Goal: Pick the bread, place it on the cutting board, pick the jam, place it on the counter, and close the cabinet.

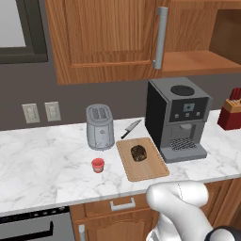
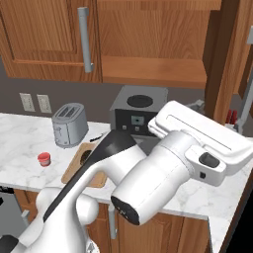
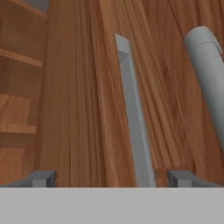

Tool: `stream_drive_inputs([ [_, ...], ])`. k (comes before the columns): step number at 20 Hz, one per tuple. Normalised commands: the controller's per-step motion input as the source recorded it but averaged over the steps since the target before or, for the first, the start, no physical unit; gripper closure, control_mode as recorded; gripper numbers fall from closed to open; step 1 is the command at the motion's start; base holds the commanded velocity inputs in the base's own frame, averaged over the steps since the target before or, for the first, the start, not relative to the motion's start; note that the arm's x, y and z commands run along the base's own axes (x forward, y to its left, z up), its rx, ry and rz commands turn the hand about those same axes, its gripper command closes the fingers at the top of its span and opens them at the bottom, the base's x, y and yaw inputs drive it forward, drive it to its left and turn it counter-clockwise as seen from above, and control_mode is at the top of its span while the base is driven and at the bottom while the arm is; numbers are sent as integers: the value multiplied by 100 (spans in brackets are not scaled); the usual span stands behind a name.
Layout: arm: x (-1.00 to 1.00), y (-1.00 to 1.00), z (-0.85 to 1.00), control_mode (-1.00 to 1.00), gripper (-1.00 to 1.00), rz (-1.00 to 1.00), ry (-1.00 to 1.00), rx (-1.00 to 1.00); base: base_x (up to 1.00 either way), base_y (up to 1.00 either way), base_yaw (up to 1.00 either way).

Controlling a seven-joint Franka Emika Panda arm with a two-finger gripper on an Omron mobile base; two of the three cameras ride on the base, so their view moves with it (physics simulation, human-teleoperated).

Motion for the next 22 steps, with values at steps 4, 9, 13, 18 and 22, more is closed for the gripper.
stream_drive_inputs([
  [4, 26, -10, 0, -100, -100, 0, 0, 0, 0, 0, 0],
  [9, 26, -6, -6, -100, -100, 0, 0, 0, 0, 0, 0],
  [13, 8, -1, -12, -100, -100, 0, 0, 0, 0, 0, 0],
  [18, 0, 0, -22, -100, -100, 3, 0, 0, 0, 0, 0],
  [22, 2, 1, -19, -100, -100, 6, 0, 0, 0, 0, 0],
])
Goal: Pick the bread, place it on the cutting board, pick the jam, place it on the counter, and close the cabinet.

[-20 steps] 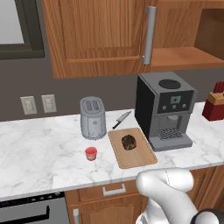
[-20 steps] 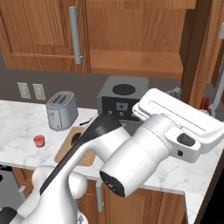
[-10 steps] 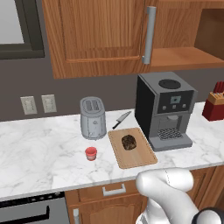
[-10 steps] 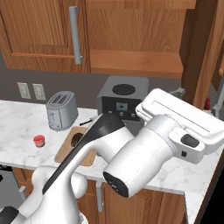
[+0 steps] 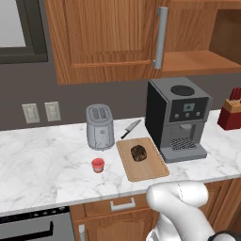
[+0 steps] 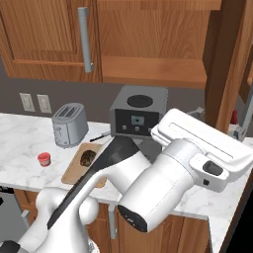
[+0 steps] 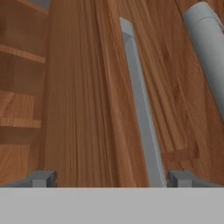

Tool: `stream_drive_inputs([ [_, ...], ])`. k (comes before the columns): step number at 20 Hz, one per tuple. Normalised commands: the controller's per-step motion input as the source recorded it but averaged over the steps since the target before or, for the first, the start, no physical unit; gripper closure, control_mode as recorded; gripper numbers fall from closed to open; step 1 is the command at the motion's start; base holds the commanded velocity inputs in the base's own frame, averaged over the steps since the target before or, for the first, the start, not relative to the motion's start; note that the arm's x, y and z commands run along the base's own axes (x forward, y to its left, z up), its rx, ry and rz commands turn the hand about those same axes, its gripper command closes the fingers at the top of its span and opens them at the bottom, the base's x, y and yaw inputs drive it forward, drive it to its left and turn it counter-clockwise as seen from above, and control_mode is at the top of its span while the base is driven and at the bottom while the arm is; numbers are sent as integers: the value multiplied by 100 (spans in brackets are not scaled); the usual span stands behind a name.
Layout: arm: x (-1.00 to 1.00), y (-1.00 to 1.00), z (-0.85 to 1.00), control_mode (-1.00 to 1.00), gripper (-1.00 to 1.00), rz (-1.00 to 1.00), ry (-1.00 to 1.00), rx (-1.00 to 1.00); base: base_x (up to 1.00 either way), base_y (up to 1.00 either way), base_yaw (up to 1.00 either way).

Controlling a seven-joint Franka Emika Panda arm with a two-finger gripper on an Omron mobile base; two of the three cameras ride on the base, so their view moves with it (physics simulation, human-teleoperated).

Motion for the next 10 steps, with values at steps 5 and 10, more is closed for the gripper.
stream_drive_inputs([
  [5, 15, 0, -19, -100, -100, 7, 0, 0, 0, 0, 0],
  [10, 20, 13, -22, -100, -100, 10, 0, 0, 0, 0, 0],
])
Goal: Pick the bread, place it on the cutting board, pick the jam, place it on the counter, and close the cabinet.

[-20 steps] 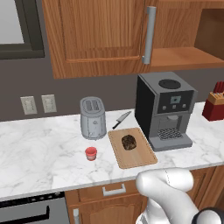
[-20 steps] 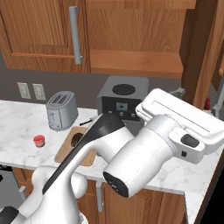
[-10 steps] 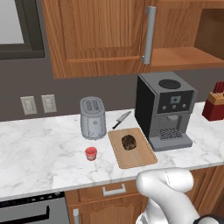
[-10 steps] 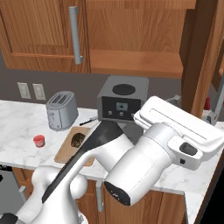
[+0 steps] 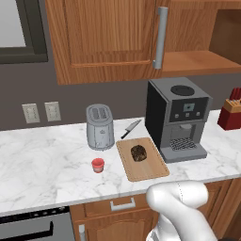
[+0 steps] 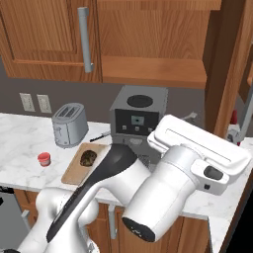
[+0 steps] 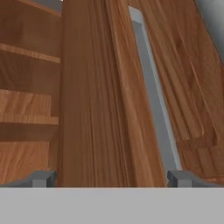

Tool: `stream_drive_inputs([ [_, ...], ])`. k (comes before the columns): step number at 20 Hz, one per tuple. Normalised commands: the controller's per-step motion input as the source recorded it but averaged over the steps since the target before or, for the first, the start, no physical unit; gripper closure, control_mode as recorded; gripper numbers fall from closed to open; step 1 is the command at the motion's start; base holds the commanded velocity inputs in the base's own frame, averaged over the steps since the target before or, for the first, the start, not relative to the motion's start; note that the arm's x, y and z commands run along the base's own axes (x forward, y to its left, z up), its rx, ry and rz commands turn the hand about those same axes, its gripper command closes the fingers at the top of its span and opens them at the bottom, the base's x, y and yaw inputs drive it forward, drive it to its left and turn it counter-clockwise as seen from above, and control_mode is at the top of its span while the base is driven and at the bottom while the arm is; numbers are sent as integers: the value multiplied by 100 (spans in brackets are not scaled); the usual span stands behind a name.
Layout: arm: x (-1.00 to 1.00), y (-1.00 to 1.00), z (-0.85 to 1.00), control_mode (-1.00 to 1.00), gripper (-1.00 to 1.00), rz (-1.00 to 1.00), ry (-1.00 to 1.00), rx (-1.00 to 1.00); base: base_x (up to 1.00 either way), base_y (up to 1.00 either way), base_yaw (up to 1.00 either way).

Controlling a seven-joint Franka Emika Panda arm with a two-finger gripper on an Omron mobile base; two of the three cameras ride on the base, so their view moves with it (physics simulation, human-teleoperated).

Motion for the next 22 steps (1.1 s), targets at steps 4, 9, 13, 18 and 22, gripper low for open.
stream_drive_inputs([
  [4, 19, 28, -18, -100, -100, 8, 0, 0, 0, 0, 0],
  [9, 26, 38, -16, -100, -100, 6, 0, 0, 0, 0, 0],
  [13, 33, 43, -14, -100, -100, 7, -1, 0, 0, 0, 0],
  [18, 33, 43, -12, -100, -100, 7, -2, 0, 0, 0, 0],
  [22, 35, 41, -14, -100, -100, 7, -2, 0, 0, 0, 0],
])
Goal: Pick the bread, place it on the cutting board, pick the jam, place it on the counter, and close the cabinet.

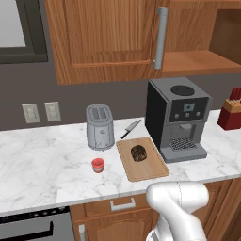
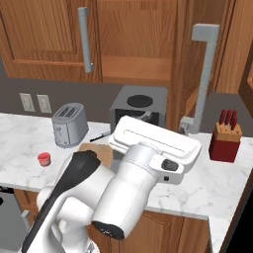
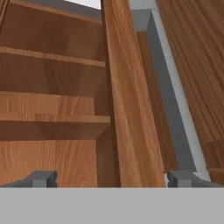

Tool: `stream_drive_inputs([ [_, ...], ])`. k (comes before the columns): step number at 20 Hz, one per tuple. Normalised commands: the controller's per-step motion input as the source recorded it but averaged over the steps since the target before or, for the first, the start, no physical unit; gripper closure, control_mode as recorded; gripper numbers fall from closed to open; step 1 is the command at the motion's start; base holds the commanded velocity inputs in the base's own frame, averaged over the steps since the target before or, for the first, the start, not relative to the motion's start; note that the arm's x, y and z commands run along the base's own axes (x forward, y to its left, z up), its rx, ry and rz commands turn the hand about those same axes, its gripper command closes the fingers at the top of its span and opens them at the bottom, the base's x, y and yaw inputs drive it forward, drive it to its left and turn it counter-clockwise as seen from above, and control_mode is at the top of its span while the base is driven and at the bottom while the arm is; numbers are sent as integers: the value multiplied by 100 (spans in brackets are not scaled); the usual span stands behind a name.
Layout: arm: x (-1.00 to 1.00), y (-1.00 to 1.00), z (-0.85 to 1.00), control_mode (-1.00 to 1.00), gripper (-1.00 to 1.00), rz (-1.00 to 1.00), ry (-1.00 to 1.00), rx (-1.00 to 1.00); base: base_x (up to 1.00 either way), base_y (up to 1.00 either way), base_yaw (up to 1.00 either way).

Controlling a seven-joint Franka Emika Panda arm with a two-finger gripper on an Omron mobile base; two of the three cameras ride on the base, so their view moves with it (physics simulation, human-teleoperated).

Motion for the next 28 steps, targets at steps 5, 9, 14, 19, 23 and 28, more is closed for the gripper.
stream_drive_inputs([
  [5, 32, 39, -12, -100, -100, 7, -2, 0, 0, 0, 0],
  [9, 33, 37, -13, -100, -100, 7, -2, 0, 0, 0, 0],
  [14, 34, 37, -13, -100, -100, 7, -1, 0, 0, 0, 0],
  [19, 35, 37, -16, -100, -100, 7, 0, 0, 0, 0, 0],
  [23, 39, 39, -21, -100, -100, 7, 0, 0, 0, 0, 0],
  [28, 41, 39, -22, -100, -100, 7, 0, 0, 0, 0, 0],
])
